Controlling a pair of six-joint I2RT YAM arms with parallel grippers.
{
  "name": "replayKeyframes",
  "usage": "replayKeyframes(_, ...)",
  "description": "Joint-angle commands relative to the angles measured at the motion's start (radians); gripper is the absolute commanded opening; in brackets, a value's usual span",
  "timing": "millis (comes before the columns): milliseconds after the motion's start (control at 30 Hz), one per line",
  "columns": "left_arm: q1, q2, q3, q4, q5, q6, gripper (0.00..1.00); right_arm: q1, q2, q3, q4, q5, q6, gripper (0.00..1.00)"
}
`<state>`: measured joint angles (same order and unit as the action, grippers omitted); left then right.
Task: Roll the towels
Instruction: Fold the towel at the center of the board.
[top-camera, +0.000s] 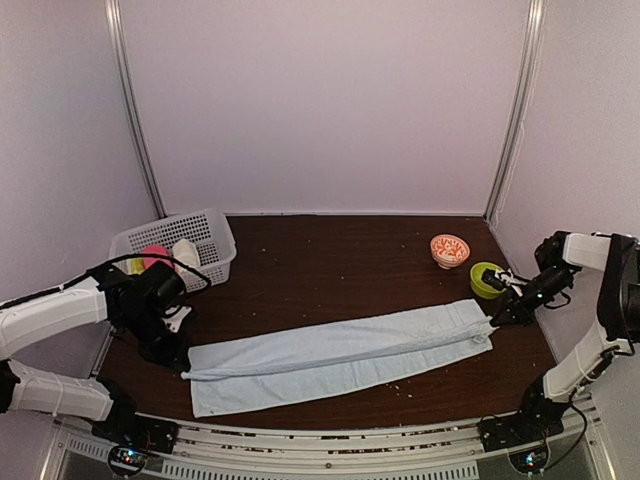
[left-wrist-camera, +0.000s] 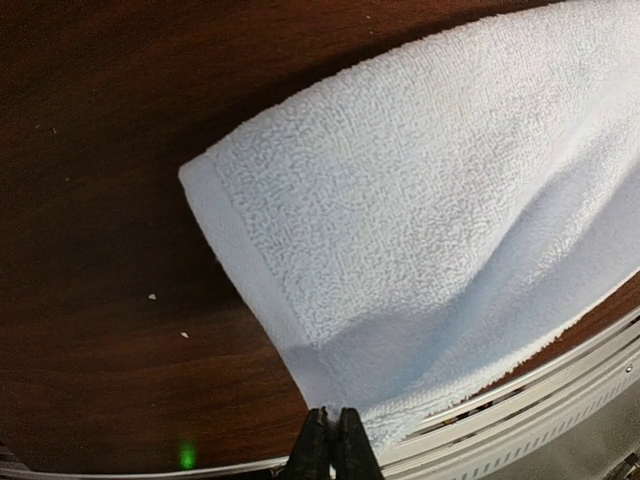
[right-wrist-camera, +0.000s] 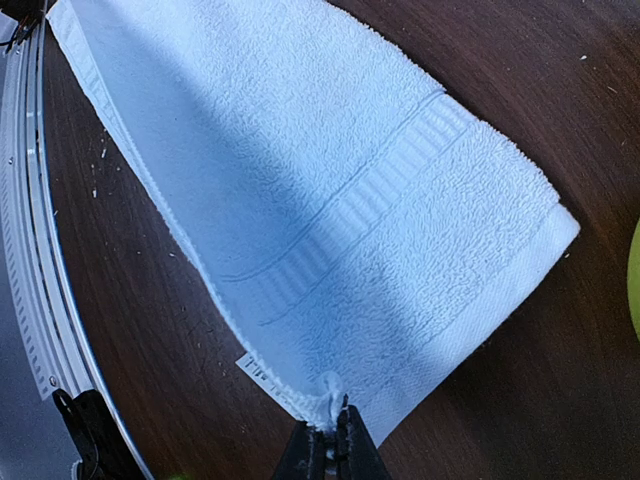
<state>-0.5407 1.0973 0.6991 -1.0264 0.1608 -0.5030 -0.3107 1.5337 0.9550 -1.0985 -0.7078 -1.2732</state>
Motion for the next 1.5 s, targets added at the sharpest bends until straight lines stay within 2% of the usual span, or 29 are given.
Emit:
replayKeyframes(0, -0.004, -0.003, 0.026, -0.040, 0.002, 0.034, 0.00, -0.011, 0.010, 0.001, -0.022, -0.007, -0.045, 0.03)
replayKeyframes(100, -0.024, 0.033, 0.020, -0.031, 0.057, 0.051, 0.00, -0.011, 0.020, 0.002, 0.005, -0.007, -0.033, 0.04)
replayKeyframes(367, -0.056, 0.099, 0.032, -0.051, 0.070, 0.064, 0.00, -0.011, 0.034, -0.055, 0.103, 0.086, -0.051, 0.04)
replayKeyframes(733, -0.076, 0.169, 0.053, -0.089, 0.104, 0.110, 0.00, -0.011, 0.043, -0.091, 0.109, 0.116, -0.093, 0.05)
replayKeyframes(1033, -0.088, 0.086, 0.062, -0.110, 0.108, 0.112, 0.00, -0.039, 0.027, -0.023, 0.016, 0.080, -0.103, 0.05)
replayKeyframes(1467, -0.139, 0.113, 0.061, -0.118, 0.151, 0.136, 0.00, -0.039, 0.036, -0.091, 0.108, 0.123, -0.092, 0.07)
